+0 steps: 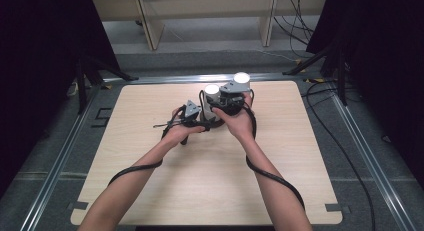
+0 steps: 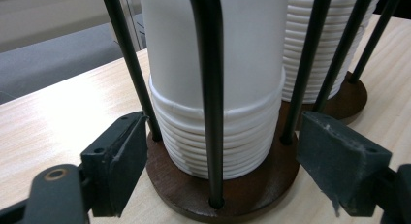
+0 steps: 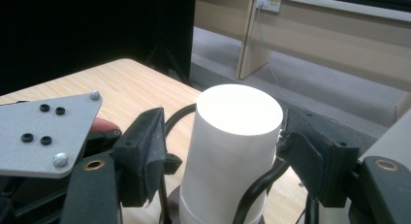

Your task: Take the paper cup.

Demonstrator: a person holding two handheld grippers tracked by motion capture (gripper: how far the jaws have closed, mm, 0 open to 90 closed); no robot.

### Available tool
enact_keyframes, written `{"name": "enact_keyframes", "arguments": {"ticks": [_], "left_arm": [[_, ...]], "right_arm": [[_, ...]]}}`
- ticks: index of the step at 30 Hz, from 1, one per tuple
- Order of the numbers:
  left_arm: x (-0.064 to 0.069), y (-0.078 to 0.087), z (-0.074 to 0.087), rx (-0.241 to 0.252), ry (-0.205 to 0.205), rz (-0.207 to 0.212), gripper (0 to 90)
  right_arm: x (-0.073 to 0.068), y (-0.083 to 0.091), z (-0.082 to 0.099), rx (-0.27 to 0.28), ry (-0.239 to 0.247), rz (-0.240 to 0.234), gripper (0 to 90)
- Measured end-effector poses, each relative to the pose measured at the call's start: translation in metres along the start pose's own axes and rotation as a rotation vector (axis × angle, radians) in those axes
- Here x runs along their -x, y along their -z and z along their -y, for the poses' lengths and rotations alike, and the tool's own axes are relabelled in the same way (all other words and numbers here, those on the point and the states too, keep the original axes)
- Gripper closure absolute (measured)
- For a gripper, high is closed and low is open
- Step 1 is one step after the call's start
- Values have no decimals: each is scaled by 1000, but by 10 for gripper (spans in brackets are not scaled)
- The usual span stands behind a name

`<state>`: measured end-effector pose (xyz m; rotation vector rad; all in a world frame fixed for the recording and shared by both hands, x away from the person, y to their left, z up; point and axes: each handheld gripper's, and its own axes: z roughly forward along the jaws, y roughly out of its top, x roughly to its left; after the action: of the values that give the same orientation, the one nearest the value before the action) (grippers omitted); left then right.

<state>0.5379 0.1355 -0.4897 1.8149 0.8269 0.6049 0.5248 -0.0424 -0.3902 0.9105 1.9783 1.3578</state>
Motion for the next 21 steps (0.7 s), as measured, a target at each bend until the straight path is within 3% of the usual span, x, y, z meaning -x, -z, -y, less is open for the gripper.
{"name": "enact_keyframes", "arguments": {"ticks": [7, 11, 21], "left_arm": [[0, -6, -2, -10, -8, -4, 192], [0, -9, -4, -11, 2, -2, 197], [-2, -15, -6, -1, 28, -3, 216]], "right_arm": [[3, -9, -1, -13, -6, 9, 335], [6, -13, -3, -13, -10, 29, 337], [8, -20, -2, -47, -24, 27, 347]]}}
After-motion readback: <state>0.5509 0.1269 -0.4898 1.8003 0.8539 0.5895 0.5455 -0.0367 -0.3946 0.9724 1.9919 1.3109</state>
